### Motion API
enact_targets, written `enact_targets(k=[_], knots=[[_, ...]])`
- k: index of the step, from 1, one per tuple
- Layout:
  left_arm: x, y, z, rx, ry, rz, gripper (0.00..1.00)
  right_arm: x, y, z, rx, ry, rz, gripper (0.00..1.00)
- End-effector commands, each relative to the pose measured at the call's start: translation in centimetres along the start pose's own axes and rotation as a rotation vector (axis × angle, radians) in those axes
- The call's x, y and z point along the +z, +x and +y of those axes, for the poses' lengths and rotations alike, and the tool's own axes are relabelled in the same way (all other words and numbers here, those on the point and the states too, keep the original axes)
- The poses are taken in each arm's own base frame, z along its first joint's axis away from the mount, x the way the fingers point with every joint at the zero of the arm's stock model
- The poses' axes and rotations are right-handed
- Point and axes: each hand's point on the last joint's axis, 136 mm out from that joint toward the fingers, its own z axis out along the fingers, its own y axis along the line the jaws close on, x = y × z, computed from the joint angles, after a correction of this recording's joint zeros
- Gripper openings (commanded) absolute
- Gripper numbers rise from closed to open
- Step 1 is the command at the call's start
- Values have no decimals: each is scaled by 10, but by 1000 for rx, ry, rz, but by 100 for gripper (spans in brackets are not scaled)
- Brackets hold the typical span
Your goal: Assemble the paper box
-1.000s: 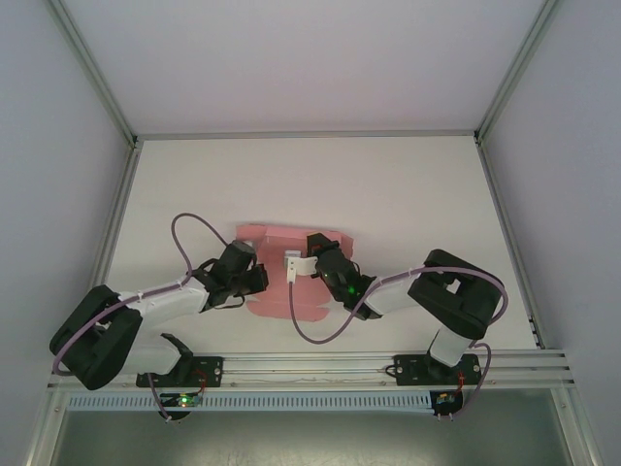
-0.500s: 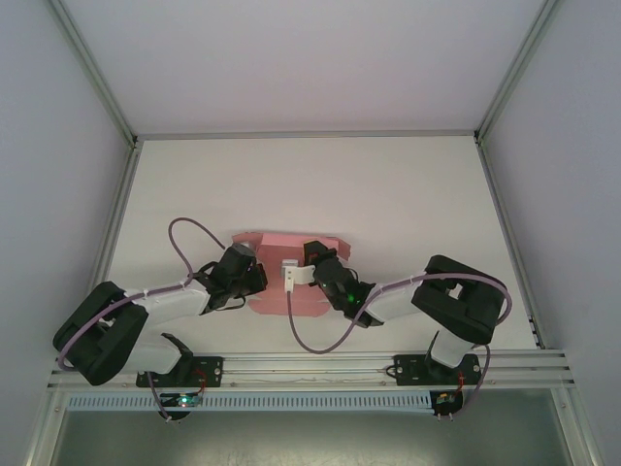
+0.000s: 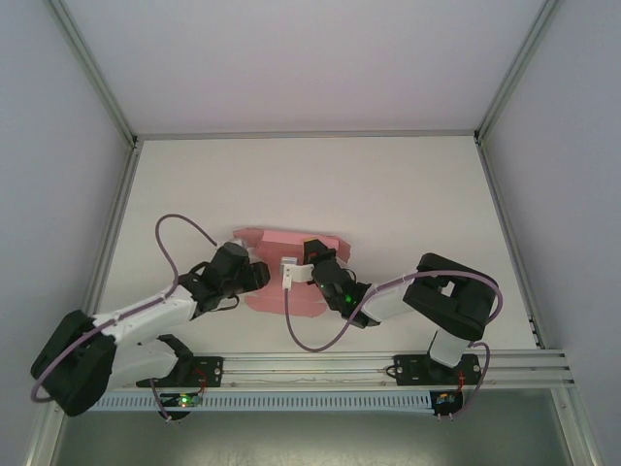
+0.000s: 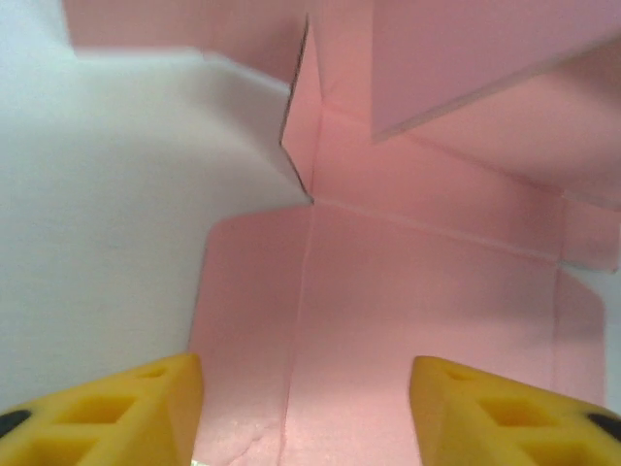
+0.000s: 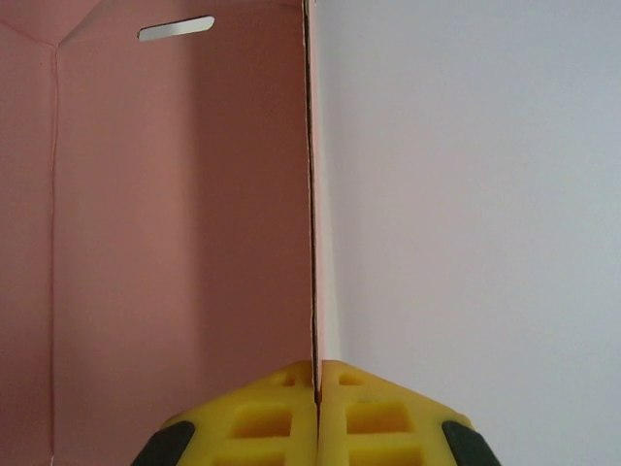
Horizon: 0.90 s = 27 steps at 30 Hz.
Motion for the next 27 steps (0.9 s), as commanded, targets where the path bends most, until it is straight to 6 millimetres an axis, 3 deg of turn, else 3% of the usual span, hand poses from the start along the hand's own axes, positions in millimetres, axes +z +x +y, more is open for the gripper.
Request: enact_targets(k=[1, 3, 7, 13, 16, 19, 24, 27], knots=[[-28, -23, 13, 54, -129, -91, 79, 0, 13, 31, -67, -105, 34, 0], [-45, -42, 19, 50, -193, -165, 99, 0, 12, 29, -68, -100, 32, 0], [-71, -87, 40, 25, -331, -291, 100, 0, 11, 28, -74, -108, 25, 0], [-79, -151, 86, -135, -427, -364, 100, 1, 8, 28, -72, -110, 17, 0], [-63, -174, 113, -206, -464, -316, 100, 1, 9, 28, -70, -110, 19, 0], [-30, -193, 112, -133, -416, -244, 100, 0, 10, 28, -67, -110, 19, 0], [39, -194, 77, -57, -147, -91, 100, -1, 9, 24, -55, -105, 11, 0], [58, -185, 63, -17, -64, -45, 100, 0, 11, 21, -41, -99, 15, 0]])
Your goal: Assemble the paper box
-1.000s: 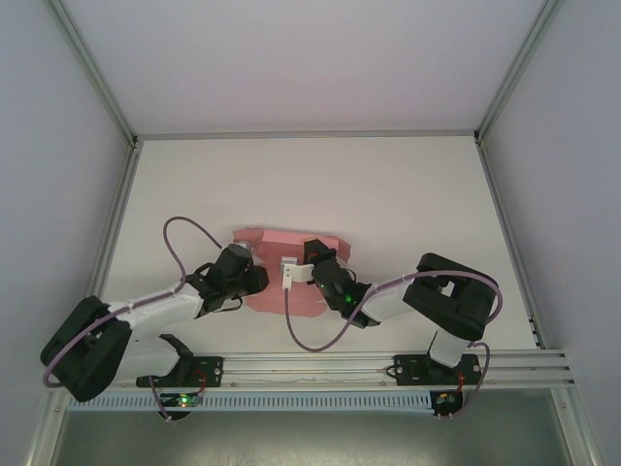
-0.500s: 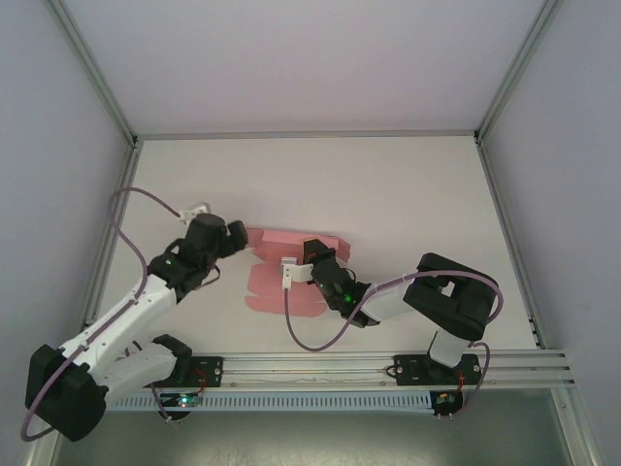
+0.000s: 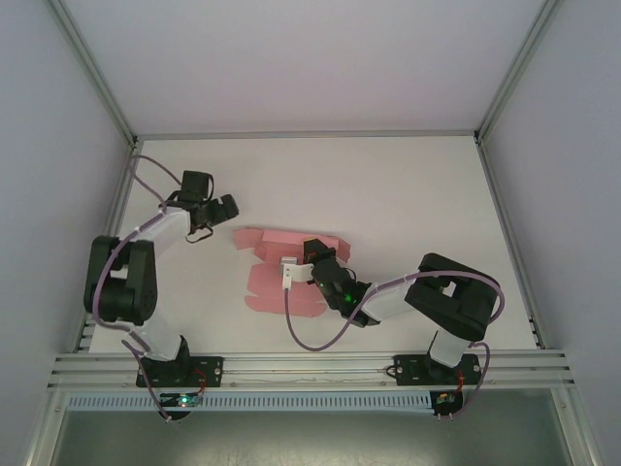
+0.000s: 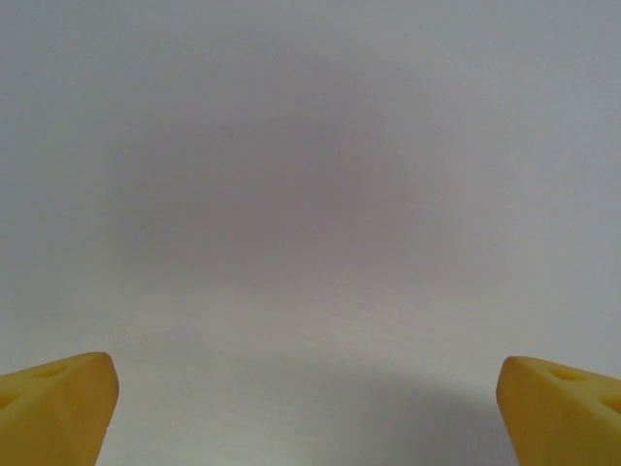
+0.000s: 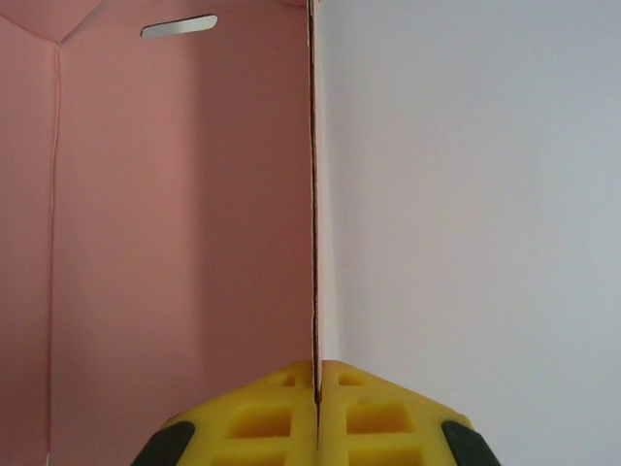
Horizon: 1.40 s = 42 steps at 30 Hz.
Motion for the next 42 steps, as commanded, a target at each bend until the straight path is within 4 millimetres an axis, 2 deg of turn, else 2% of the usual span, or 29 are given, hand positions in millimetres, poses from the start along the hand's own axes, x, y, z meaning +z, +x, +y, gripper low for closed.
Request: enact_targets(k=[1, 6, 11, 19, 25, 29, 34, 39, 42], knots=[[3, 0, -42, 110, 193, 14, 100, -1, 11, 22, -22, -89, 16, 0], [1, 34, -67, 189, 325, 89, 100, -1, 12, 19, -7, -86, 17, 0], [-9, 72, -75, 234, 353, 145, 100, 2, 15, 22, -15, -85, 35, 0], [-33, 97, -75, 227, 317, 104, 100, 0, 15, 14, -4, -66, 43, 0], [-36, 119, -77, 269, 304, 122, 100, -1, 14, 14, -12, -63, 45, 0], [-43, 124, -71, 290, 247, 100, 100, -2, 16, 8, -28, -39, 61, 0], [-52, 115, -50, 249, 143, 33, 100, -3, 13, -8, -25, 6, 51, 0], [-54, 119, -49, 239, 167, 24, 100, -5, 10, -17, -33, 24, 39, 0], [-55, 119, -52, 254, 191, 9, 99, -7, 10, -16, -32, 11, 30, 0]])
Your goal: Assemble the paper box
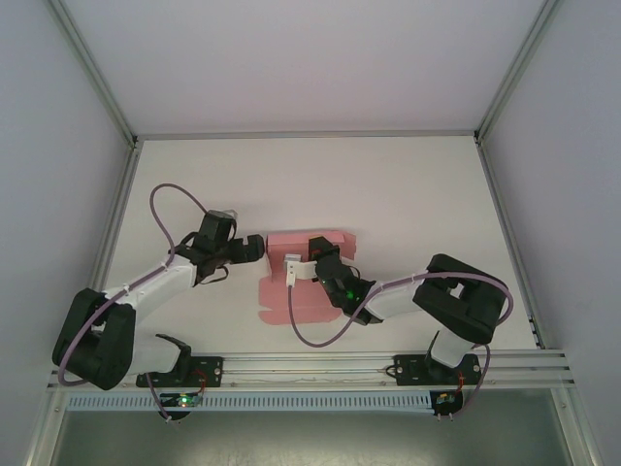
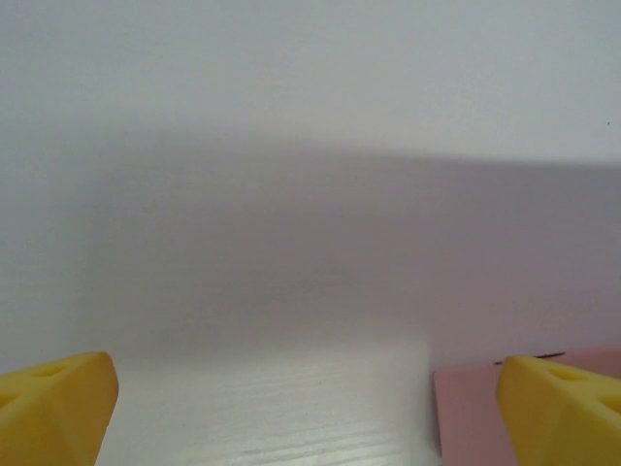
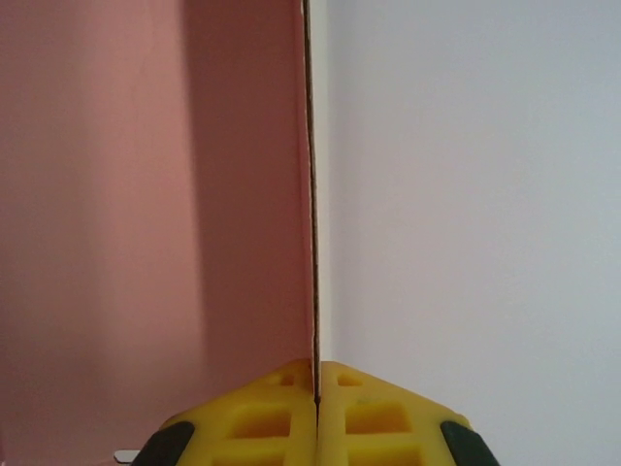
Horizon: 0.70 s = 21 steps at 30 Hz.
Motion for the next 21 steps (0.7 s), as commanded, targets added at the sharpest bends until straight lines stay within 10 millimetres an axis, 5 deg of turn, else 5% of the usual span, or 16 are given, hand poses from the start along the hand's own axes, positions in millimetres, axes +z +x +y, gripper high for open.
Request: enact_targets(k=[1, 11, 21], knots=[[-1, 6, -8, 28, 40, -3, 97, -5, -3, -8, 8, 12, -20, 0], [-3, 15, -9, 64, 82, -25, 94, -4, 3, -1, 9, -24, 1, 0], [-18, 11, -56, 228, 374, -139, 80, -4, 4, 5, 8, -46, 7, 0]])
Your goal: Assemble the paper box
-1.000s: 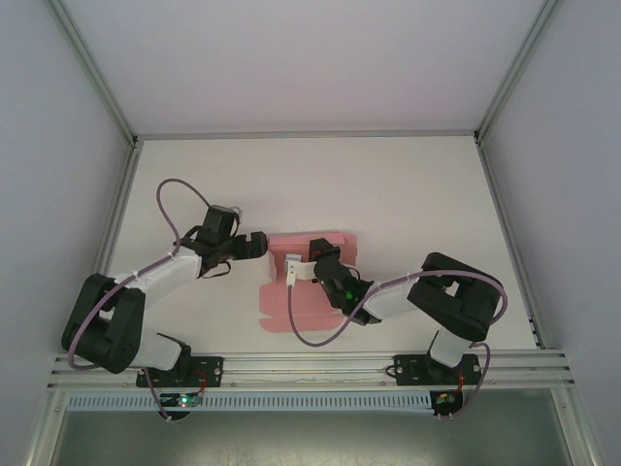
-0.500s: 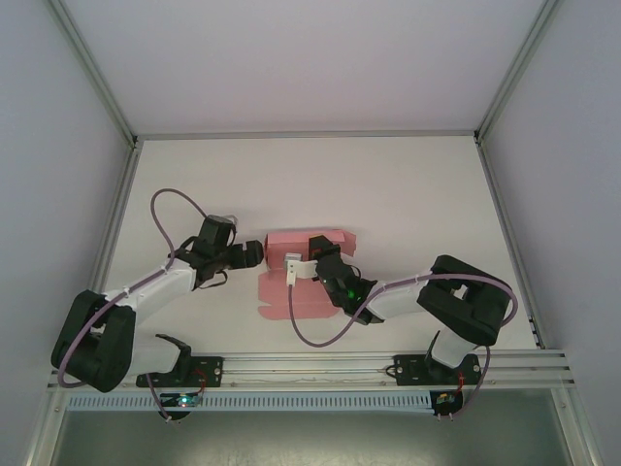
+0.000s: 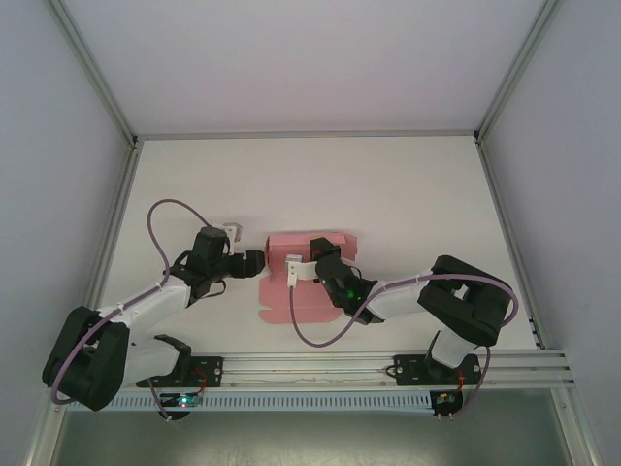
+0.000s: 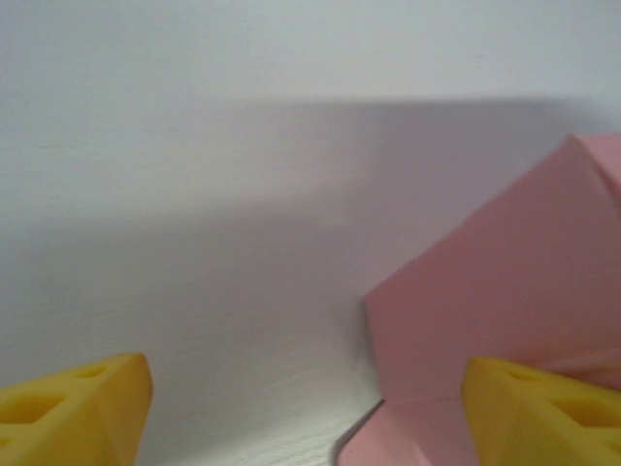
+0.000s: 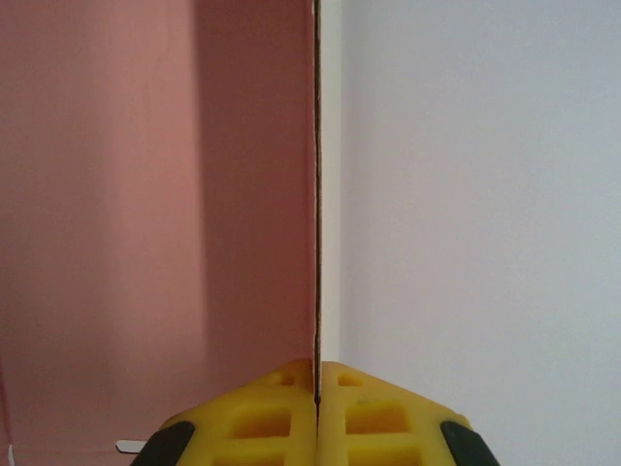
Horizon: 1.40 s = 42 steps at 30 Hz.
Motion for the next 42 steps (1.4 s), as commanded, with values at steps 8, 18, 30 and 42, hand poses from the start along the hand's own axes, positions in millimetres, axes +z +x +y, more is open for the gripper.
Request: enact_targets(k=[8, 18, 30, 42], knots=[[12, -12, -44, 225, 125, -74, 72, -4, -1, 1, 19, -18, -11, 0], [19, 2, -48, 253, 136, -61, 71, -2, 2, 6, 20, -37, 13, 0], [6, 14, -53, 205, 174, -72, 70, -4, 6, 0, 28, -27, 27, 0], [23, -6, -42, 217, 78, -112, 67, -10, -3, 13, 38, -87, -25, 0]])
